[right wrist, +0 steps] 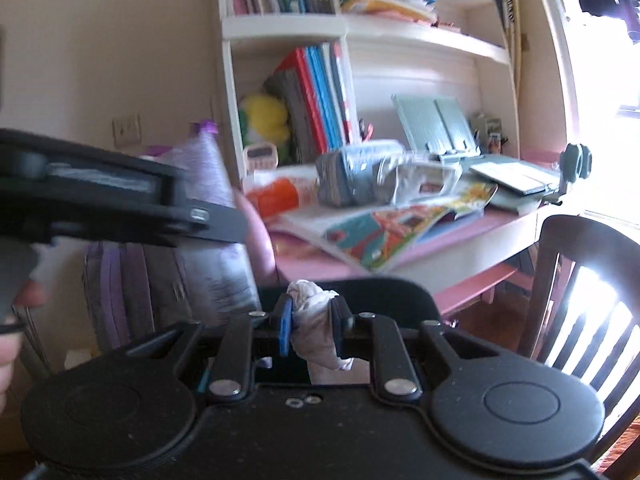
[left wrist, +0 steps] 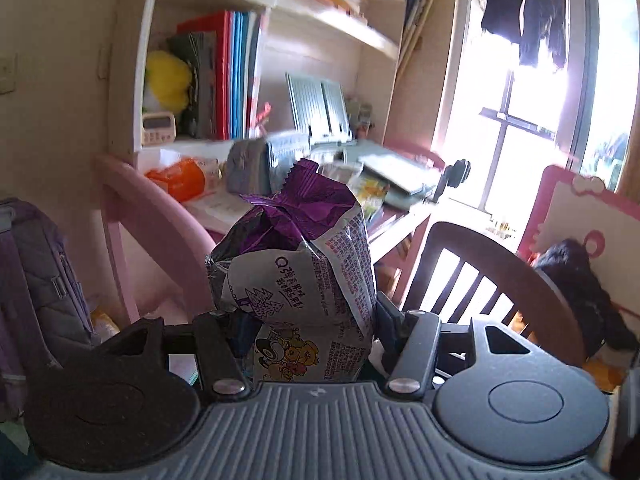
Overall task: Collect trash
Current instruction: 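Open both tools over the green bin to drop the snack bag and tissue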
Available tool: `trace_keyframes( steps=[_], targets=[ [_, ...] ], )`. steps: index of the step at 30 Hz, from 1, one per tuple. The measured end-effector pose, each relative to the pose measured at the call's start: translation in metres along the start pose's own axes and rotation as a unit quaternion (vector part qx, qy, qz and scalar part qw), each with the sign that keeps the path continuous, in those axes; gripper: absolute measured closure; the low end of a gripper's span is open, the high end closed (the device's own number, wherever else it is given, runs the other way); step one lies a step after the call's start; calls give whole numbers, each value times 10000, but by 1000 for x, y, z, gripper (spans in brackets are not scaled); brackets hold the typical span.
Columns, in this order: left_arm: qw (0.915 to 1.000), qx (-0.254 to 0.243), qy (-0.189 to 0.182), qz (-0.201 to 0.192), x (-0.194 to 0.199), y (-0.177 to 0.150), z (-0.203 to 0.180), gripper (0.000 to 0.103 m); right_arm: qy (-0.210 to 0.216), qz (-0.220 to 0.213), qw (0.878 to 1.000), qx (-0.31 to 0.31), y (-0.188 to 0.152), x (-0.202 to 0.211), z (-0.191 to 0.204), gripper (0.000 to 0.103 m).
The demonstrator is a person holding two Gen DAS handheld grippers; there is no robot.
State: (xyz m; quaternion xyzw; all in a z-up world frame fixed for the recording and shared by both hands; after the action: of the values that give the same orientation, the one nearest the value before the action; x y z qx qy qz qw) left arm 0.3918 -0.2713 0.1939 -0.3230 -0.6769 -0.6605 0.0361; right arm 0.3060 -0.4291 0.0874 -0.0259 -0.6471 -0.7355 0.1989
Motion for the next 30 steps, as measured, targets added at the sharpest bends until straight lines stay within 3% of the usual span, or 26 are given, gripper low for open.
trace_keyframes(
  steps=[7,15,18,22,30],
  targets=[
    [9956,-107,80,924,-52,-32,2,45,124,518,9981,294,-20,-15,-1,82],
    [9854,-518,222,1604,-79,-43,-11,40,-8,887,9945,560,-23,-17,-2,73],
    [9838,-517,302,1689,-83,-45,-11,27,-69,953,9933,645,-25,-15,-4,65],
    [9838,-509,262,1700,-81,-47,-12,26,-60,929,9938,614,-26,-10,-8,58],
    [9872,-433,198,1522,-54,-46,-8,25,-1,789,9952,584,-19,9,0,53]
  ],
)
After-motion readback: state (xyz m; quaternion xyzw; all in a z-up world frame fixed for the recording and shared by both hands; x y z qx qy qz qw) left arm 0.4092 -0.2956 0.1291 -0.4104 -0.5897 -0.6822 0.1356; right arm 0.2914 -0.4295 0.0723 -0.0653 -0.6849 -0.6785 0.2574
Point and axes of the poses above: each gripper's, at about its wrist camera, not at the fingertips, and x roughly against the way its jaws point, z to its left, y to its top, the point moved 3 cm from there along -x, roughly the way its jaws point, and after that the axes turned 1 degree about y, right-handed, at the moved point
